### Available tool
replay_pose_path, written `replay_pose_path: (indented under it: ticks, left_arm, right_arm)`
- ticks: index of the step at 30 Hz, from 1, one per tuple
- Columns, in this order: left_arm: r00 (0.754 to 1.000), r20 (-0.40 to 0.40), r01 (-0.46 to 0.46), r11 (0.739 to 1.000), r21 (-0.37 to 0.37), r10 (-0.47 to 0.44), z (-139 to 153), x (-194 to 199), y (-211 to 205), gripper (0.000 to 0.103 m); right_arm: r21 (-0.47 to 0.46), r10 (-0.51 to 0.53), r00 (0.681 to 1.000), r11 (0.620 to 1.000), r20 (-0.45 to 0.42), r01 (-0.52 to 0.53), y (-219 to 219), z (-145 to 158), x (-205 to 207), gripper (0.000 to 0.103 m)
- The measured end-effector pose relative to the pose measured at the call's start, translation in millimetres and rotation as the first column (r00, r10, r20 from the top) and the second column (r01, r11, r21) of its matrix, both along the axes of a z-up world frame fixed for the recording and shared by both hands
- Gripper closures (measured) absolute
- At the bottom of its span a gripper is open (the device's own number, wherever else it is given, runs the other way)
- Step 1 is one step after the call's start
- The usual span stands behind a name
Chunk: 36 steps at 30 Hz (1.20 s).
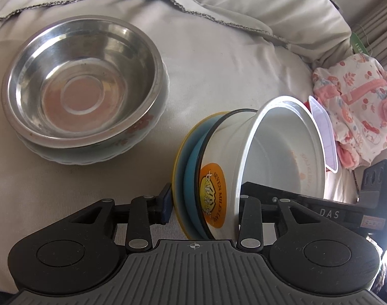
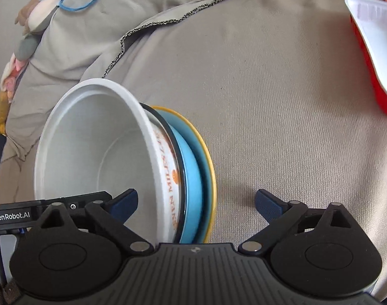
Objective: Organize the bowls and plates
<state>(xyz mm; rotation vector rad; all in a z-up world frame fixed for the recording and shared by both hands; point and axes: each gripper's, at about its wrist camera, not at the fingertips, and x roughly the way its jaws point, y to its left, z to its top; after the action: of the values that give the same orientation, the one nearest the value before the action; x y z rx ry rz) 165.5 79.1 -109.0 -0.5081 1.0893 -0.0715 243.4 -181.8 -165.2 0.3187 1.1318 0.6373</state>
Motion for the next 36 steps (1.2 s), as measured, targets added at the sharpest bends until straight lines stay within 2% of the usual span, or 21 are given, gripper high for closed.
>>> replay_pose_path:
  ticks: [5,12,18,22,25,27,30,31,34,36]
  left_arm:
    - [1.000,-0.009,0.006,1.000,-0.017,-0.006,-0.9,2.4,4.3,0.060]
    - [1.000,-0.020,0.011,0.999,-0.038,-0.012,-3.1,2.7,10.6,0.060]
    - [1.000,-0.017,0.007,1.000,-0.027,-0.008,-1.6,1.2,7.1,0.061]
    - [1.000,-0.014,0.008,1.000,-0.020,-0.008,-2.4,1.2,6.1,0.062]
    - [1.000,-0.011,0.012,1.000,-0.015,-0.012,-2.0,1.7,4.9,0.062]
    - [1.000,-0.009,0.012,1.000,-0.009,-0.012,-1.8,1.1,3.4,0.061]
    - [1.000,-0.005,0.016,1.000,-0.004,-0.016,-2.7,1.0,1.3,0.061]
    - [1.000,-0.003,0.017,1.000,0.002,-0.017,-2.9,1.1,0.5,0.061]
    - [1.000,-0.004,0.016,1.000,-0.011,-0.017,-5.9,1.4,0.2,0.061]
    - [1.000,-0.006,0.017,1.000,-0.015,-0.017,-7.1,1.7,-0.3,0.061]
  right_arm:
    - [0.003,0.012,1.000,1.000,0.000,-0.012,-1.2,-0.5,0.6,0.000]
    - [0.053,-0.097,0.994,0.994,-0.052,0.099,-8.4,-2.7,-2.4,0.000]
    - [0.067,-0.090,0.993,0.993,-0.069,0.095,-8.8,-4.0,0.9,0.000]
    - [0.118,-0.017,0.997,0.993,-0.069,0.025,-7.6,-6.6,0.4,0.000]
    - [0.124,-0.033,0.998,0.991,-0.057,0.040,-9.8,-4.4,-1.5,0.001]
    - [0.028,-0.059,0.997,0.998,0.049,0.058,-4.2,5.4,-8.3,0.005]
    - [-0.197,-0.038,0.961,0.976,0.275,0.095,13.4,23.6,-24.0,0.008]
    - [-0.217,-0.022,0.953,0.972,0.302,0.092,15.7,26.7,-27.0,0.009]
    - [-0.238,0.003,0.956,0.969,0.294,0.070,13.8,31.9,-25.8,0.009]
    - [-0.294,0.012,0.945,0.951,0.327,0.090,13.9,35.1,-25.7,0.009]
